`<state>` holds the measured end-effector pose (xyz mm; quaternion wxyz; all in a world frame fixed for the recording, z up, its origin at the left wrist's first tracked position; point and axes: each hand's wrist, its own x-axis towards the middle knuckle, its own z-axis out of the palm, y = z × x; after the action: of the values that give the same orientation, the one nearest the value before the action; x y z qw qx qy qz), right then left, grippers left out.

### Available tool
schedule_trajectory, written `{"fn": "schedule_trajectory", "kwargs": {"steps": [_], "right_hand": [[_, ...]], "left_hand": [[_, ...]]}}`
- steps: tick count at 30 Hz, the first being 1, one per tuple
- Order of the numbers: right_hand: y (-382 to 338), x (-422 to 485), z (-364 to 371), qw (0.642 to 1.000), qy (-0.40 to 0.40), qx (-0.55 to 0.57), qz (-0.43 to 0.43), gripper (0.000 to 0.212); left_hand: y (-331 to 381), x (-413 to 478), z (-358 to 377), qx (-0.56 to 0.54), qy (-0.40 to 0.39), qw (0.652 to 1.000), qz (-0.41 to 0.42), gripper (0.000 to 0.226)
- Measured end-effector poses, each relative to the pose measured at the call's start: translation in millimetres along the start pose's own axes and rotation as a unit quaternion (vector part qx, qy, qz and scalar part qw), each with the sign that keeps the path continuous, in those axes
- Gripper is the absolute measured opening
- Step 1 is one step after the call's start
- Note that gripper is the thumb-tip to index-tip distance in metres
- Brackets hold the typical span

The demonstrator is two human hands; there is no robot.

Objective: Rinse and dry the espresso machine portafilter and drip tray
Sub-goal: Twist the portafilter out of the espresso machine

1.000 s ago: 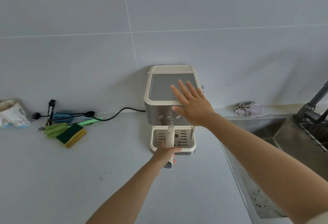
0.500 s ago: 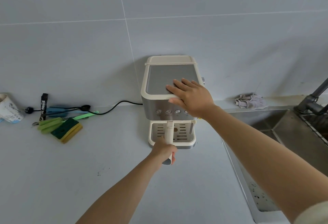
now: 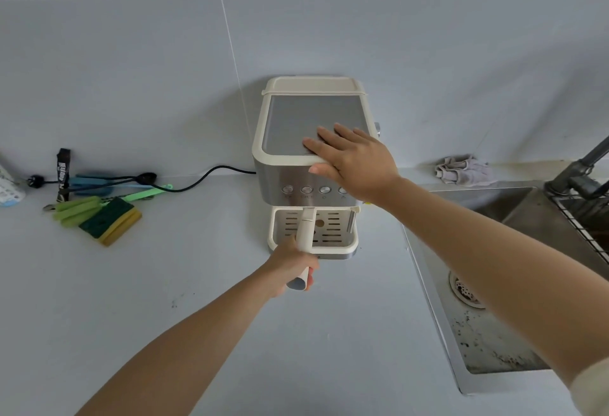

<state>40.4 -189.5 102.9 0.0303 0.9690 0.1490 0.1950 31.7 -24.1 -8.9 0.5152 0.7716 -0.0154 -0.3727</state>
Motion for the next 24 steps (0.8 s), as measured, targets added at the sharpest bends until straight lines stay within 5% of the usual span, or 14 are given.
{"fn": "schedule_trajectory", "kwargs": {"steps": [9, 24], "right_hand": [[-2, 0, 0, 1.000, 0.021, -0.006, -0.005, 0.063], [-1, -1, 1, 0.998, 0.059, -0.014, -0.009, 0.056]], "left_hand": [[10, 10, -78, 0.135, -0.072, 0.988, 0.006, 0.026], [18, 42, -120, 0.166, -0.146, 0.975, -0.004, 0.028]]}}
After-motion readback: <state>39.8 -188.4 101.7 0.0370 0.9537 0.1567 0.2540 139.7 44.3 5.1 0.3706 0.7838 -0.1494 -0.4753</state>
